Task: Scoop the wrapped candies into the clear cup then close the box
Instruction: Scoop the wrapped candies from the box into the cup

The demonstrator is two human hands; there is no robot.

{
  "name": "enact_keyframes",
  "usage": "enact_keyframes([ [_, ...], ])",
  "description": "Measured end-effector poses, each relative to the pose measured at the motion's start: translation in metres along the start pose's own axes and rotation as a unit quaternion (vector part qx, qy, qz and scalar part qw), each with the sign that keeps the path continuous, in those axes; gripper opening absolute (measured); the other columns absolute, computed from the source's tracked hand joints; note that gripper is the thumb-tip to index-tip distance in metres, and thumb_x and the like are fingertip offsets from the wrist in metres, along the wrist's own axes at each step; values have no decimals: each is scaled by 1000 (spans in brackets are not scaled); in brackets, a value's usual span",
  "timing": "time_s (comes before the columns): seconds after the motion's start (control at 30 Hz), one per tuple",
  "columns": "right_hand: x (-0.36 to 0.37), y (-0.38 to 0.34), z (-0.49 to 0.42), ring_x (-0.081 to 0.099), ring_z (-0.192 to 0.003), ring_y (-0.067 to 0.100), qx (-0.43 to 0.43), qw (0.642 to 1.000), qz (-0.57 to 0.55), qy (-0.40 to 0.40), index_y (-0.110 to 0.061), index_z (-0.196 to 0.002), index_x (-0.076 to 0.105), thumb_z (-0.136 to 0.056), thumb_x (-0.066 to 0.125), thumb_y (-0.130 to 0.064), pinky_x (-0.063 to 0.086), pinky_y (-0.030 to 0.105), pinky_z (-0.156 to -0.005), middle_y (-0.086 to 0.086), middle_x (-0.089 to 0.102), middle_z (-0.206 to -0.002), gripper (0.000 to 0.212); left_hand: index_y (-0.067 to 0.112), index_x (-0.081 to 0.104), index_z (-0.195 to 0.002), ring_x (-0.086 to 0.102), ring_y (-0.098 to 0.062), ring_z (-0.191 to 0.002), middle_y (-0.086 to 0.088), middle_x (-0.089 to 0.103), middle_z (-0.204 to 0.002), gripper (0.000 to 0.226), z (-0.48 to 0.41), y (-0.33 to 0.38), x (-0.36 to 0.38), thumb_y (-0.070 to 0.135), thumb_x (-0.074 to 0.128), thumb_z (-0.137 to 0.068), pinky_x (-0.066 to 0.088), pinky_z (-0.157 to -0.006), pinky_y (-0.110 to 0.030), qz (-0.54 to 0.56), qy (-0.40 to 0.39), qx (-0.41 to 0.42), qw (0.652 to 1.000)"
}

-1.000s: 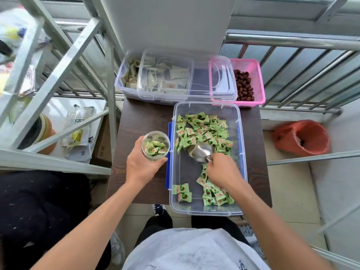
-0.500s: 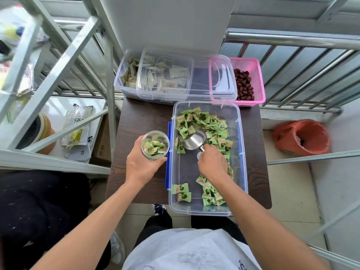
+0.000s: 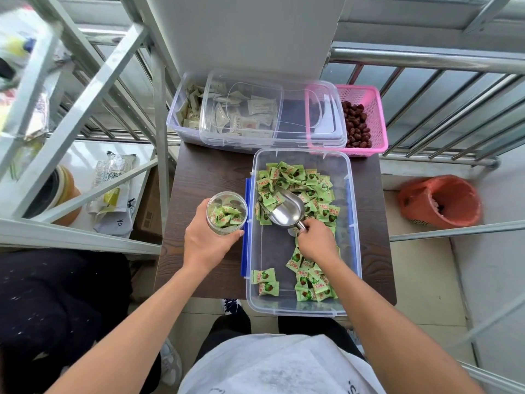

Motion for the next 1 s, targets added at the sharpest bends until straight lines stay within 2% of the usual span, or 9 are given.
enact_keyframes([
  [0.13,2,-3,-5,63,-80,30,-13,1000,11,1,-14,-101,64,-92,48,-12,47,35,-61,9,66,-91,18,46,44,-123,61,-11,-107,18,62,-110,84,0,1,0,34,97,-59,51,-96,-33,0,0,0,1000],
  [0.23,2,-7,-10,59,-73,29,-8,999,-11,-33,-11,-98,63,-92,47,-10,38,30,-53,10,64,-86,17,44,46,-124,62,-12,-107,16,64,-111,84,0,0,1,34,97,-59,52,-97,-36,1,0,-3,1000],
  [0.33,-1,-7,-14,44,-61,25,7,996,-42,-78,-7,-79,52,-90,45,-5,29,30,-51,8,51,-71,14,47,43,-122,61,-11,-107,17,63,-111,84,-1,0,0,33,97,-59,52,-97,-35,1,1,-1,1000],
  [0.4,-4,-6,-15,36,-58,22,13,995,-44,-92,-11,-68,42,-88,44,-2,24,31,-52,6,42,-64,22,48,43,-122,61,-11,-108,16,64,-112,84,-1,-1,0,34,97,-59,52,-97,-35,4,0,-4,1000],
  [0.5,-7,-1,-15,38,-58,23,18,995,-46,-81,-13,-66,42,-86,45,-2,28,32,-53,6,45,-64,23,48,45,-123,62,-11,-108,16,65,-113,84,-1,-2,-1,35,97,-58,51,-97,-34,10,-3,-12,1000],
  [0.7,-3,1,-17,46,-60,23,14,996,-47,-72,-10,-80,57,-91,45,-6,34,30,-52,8,55,-72,16,48,43,-122,61,-9,-108,18,63,-112,84,-1,-1,0,33,97,-60,49,-96,-27,11,-8,-11,1000],
  [0.87,0,-4,-21,37,-58,22,12,994,-63,-93,-11,-70,46,-92,44,-3,27,31,-54,6,44,-64,24,47,42,-122,61,-10,-109,16,64,-112,84,-1,0,0,31,97,-60,47,-94,-24,8,-9,-10,1000],
  [1.0,-2,4,-20,38,-59,21,16,991,-88,-94,-11,-72,49,-95,46,-5,29,31,-54,6,43,-65,24,46,41,-122,59,-9,-108,19,61,-109,84,0,1,-2,30,97,-61,47,-94,-25,9,-11,-9,1000],
])
Point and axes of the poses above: each hand's wrist, its own z-axis away from the middle knuckle, its own x-axis out of the palm, y = z × x, the point moved 1 cm from there along -z, towards the middle knuckle
